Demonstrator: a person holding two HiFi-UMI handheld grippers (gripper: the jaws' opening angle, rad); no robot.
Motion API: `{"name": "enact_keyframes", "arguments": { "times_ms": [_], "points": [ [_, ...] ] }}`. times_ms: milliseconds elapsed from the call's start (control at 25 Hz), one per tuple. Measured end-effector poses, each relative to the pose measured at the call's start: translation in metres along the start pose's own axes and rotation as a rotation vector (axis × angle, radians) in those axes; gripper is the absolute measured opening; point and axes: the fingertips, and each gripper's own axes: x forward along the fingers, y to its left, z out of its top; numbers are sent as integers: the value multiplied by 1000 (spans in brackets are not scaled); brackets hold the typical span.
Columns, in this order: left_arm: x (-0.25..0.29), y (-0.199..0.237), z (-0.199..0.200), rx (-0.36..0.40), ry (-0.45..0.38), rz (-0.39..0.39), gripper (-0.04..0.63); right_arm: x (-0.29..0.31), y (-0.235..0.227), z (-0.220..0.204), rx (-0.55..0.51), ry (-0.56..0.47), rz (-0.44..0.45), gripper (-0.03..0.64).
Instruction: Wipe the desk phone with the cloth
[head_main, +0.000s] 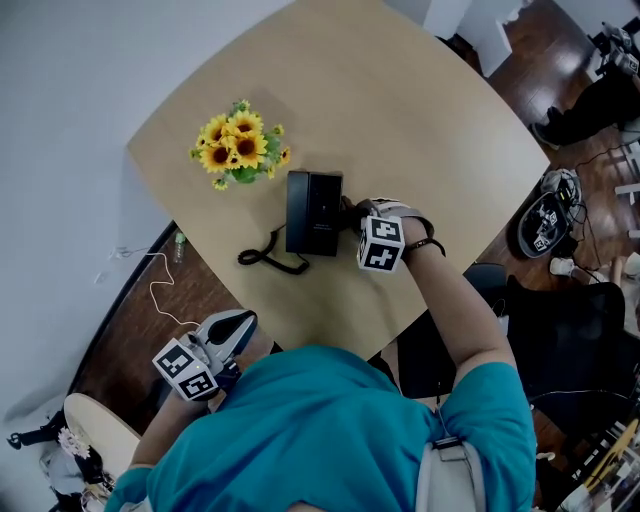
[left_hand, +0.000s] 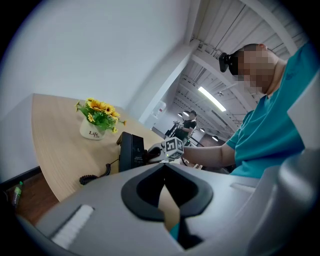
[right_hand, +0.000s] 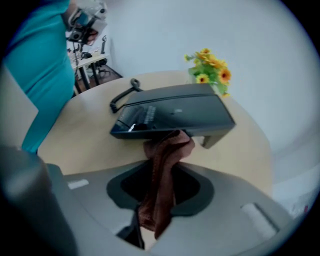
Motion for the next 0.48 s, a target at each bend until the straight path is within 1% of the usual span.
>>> {"name": "enact_keyframes", "arguments": {
  "times_ms": [120,160,240,320,480],
  "points": [
    [-1,0,0,3,-2,3,5,-3,-52,-6,103,10,-91,114],
    [-1,-1,0,4,-2,3,5,-3,-64,-7,117,14,-108,114],
    [-1,-3,-1,6,-5,3,5,-4,-70,-4,102,18,-113,114],
    [-2,-4,0,5,-10,3,5,-3,-53,3,45,16,-84,114],
    [-4,-3,1,1,-20,5,5,3,3,13,-65,29,-20,114]
  ]
}}
